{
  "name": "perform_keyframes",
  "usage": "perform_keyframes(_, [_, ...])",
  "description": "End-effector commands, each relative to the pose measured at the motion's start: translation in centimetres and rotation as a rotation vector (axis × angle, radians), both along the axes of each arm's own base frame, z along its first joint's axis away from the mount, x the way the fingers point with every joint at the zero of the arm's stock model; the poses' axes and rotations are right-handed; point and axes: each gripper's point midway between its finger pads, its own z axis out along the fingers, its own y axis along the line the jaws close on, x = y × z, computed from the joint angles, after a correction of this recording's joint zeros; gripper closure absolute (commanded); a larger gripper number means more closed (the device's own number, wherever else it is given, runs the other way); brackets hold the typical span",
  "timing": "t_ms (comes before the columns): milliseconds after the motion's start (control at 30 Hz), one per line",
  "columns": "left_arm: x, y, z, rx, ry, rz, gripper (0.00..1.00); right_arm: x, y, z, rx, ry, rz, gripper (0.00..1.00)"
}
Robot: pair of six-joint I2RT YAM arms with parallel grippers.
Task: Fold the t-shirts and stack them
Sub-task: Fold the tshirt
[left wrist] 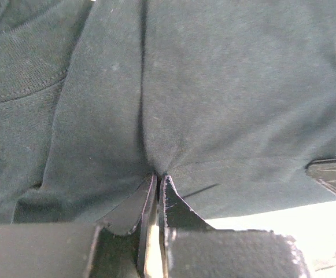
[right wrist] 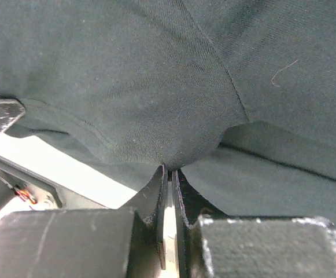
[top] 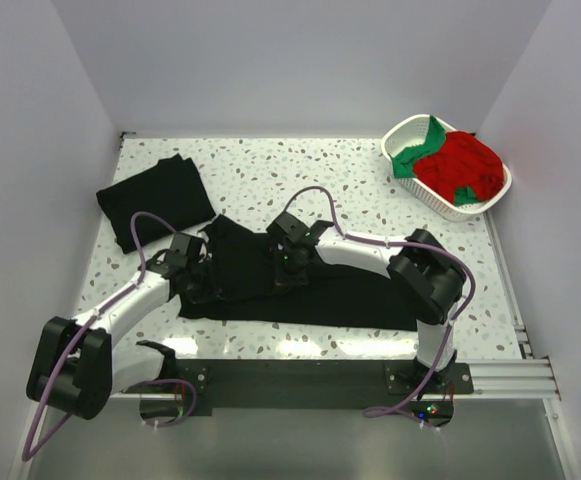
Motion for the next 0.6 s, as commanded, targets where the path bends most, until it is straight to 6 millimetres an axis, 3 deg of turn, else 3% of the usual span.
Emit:
perform_keyframes(0, [1.5, -0.7, 2.8, -0.035, -0.068, 0.02, 1.0, -0.1, 0.1, 2.0, -0.007, -0.017, 0.043, 0.99])
perform_keyframes(200, [0.3, -1.0, 3.2, -0.067, -0.045, 0.043, 1.0, -0.5, -1.1, 2.5, -0.063, -0.009, 0.084, 1.0])
perform_keyframes(567, [-2.3, -1.8, 3.3, -0.099, -0.003, 0.046, 1.0, -1.7, -2.9, 1.6, -0.132, 0.032, 0.105, 1.0])
